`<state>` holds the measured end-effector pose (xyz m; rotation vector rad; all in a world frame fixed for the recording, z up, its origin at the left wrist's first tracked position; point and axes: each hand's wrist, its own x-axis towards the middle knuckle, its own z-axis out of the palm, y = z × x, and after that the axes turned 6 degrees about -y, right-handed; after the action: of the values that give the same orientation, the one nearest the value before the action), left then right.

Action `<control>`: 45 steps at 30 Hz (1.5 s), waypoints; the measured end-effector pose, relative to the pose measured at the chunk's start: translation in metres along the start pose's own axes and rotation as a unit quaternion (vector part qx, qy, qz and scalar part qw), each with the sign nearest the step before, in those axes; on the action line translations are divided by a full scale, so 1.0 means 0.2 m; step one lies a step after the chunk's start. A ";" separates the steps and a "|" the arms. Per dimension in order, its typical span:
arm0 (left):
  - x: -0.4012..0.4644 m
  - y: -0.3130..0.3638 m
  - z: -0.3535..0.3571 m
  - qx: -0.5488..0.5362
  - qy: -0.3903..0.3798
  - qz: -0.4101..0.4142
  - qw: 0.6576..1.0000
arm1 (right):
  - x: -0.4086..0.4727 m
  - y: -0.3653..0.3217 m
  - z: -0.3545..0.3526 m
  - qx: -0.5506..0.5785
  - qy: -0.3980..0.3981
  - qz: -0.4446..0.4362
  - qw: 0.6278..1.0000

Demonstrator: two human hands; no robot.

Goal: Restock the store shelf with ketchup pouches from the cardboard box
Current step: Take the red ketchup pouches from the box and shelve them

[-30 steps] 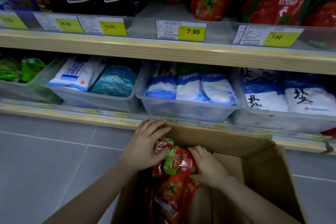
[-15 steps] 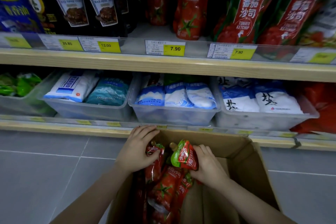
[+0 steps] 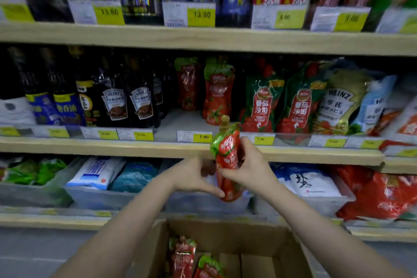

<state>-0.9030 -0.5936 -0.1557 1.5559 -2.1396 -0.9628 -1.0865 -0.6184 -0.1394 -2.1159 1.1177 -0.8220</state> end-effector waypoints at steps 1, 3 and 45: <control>0.01 0.03 -0.03 -0.045 0.008 0.015 0.999 | 0.04 -0.04 -0.03 0.011 0.021 -0.005 1.000; 0.02 0.05 -0.05 -0.104 0.046 0.031 0.993 | 0.11 -0.09 -0.06 0.026 0.065 -0.011 0.997; 0.02 -0.07 -0.01 -0.260 -0.035 -0.002 0.965 | 0.08 -0.03 -0.22 0.315 0.018 0.021 0.949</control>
<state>-0.8930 -0.5997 -0.1653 1.2756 -1.7242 -1.4545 -1.1105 -0.6388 -0.1039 -1.5416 0.7709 -1.0349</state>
